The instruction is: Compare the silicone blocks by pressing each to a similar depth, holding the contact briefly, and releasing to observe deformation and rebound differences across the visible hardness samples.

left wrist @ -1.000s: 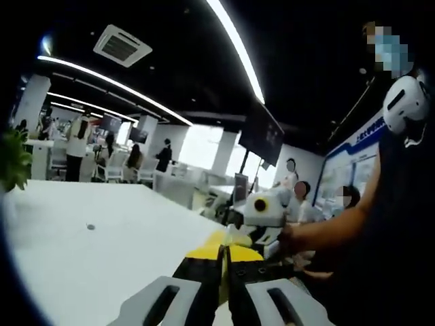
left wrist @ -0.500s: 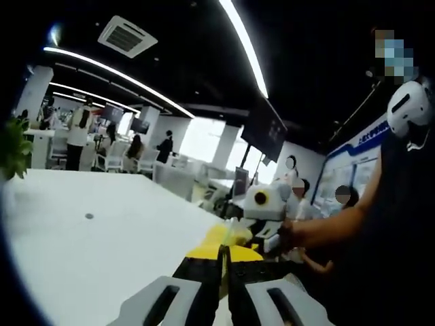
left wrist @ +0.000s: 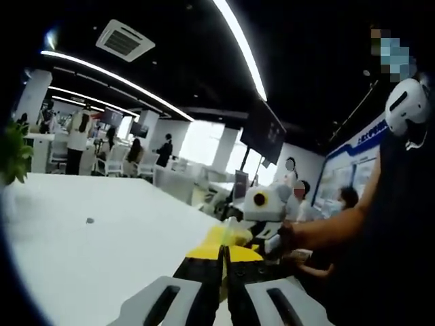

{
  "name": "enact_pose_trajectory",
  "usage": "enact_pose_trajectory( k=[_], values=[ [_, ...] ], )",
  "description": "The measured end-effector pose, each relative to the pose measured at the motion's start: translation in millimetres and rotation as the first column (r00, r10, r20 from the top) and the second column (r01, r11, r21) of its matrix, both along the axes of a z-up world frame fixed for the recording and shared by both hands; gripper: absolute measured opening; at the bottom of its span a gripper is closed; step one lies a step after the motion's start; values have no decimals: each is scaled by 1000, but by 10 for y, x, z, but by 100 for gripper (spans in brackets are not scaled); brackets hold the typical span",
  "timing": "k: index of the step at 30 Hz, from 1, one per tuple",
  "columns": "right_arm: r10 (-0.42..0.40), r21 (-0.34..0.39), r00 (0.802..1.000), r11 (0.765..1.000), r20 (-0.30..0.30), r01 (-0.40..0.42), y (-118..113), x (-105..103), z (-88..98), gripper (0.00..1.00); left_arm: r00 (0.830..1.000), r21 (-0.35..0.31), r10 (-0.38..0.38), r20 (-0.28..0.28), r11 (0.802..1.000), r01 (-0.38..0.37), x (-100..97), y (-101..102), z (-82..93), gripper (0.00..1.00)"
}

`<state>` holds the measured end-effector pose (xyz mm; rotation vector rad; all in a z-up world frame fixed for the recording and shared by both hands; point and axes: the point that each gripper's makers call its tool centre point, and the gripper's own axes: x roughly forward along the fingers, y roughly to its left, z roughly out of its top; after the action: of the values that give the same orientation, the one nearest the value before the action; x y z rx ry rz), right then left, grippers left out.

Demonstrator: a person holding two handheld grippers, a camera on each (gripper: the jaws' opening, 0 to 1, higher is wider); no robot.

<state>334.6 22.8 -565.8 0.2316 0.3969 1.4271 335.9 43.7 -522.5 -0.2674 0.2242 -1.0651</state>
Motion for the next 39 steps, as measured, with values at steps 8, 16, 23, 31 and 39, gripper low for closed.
enact_pose_trajectory(
  k=[8, 16, 23, 31, 39],
  values=[
    [10, -13, 1000, 1000, -6, -10, 26, -29, -13, 5, 997, -13, 0, -72, 1000, -1, -1, 30, -22, 0],
    [8, -21, 1000, 1000, -17, -8, 26, -51, -37, 4, 995, -11, 6, -99, 1000, -7, -25, 23, -52, 0],
    [3, 0, 1000, 1000, -4, -3, 15, -45, 10, 5, 999, -12, 6, -52, 1000, -7, -29, 11, 11, 0],
    [-9, 16, 1000, 1000, 27, 9, 43, -51, -14, 9, 997, -15, 17, -72, 1000, -18, -19, 36, -9, 0],
    [-46, 38, 996, 998, 81, 43, 46, -5, 17, 17, 997, -54, 35, -69, 998, -39, -19, 78, 30, 0]
  ],
)
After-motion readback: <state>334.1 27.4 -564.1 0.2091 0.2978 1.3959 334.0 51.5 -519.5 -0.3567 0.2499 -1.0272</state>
